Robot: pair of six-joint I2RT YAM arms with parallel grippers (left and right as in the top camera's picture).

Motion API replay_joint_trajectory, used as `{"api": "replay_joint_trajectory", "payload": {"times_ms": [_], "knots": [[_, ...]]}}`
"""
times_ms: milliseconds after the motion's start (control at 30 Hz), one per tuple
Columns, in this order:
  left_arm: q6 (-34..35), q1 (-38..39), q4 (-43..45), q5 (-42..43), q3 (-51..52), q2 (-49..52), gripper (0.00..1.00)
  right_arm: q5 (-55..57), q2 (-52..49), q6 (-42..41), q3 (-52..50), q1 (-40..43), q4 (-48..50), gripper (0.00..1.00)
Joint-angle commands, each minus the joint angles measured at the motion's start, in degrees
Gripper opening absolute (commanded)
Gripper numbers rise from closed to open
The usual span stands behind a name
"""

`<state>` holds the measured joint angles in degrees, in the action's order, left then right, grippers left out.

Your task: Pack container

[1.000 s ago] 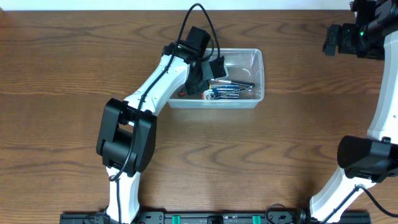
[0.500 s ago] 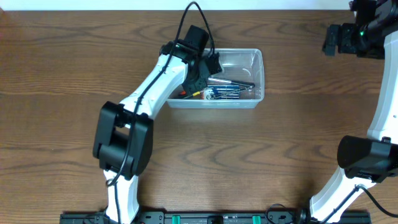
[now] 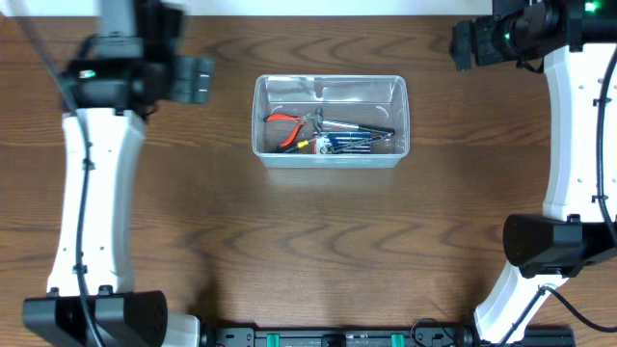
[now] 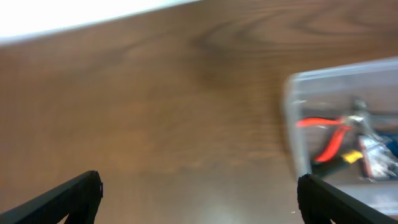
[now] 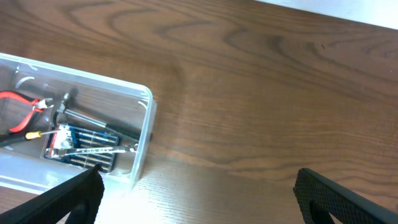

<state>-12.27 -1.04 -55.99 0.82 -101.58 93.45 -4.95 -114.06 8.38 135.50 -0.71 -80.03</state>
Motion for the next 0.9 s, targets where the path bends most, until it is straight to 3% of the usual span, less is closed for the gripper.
{"api": "replay_joint_trajectory", "payload": {"times_ms": [0,300,500,700,867], "knots": [[6.34,-3.87,-3.8,0.0,0.24,-0.59,0.98,1.99,0.85,-1.9,-0.09,0.44,-1.44,0.99],[6.4,-4.42,-6.69,0.02,5.2,-8.81,0.98,1.99,9.31,-2.78,-0.09,3.04,-10.6,0.99],[5.88,-0.46,-1.01,0.0,19.21,-22.03,0.98,2.01,18.38,-3.61,-4.37,4.02,-13.62,0.99],[1.2,2.56,8.81,-0.07,37.2,-39.74,0.98,2.16,32.02,-3.61,-25.97,4.0,-4.5,0.99],[-1.73,2.58,16.94,-0.07,53.33,-55.43,0.98,5.51,45.51,-3.61,-53.42,4.07,14.78,0.99]]}}
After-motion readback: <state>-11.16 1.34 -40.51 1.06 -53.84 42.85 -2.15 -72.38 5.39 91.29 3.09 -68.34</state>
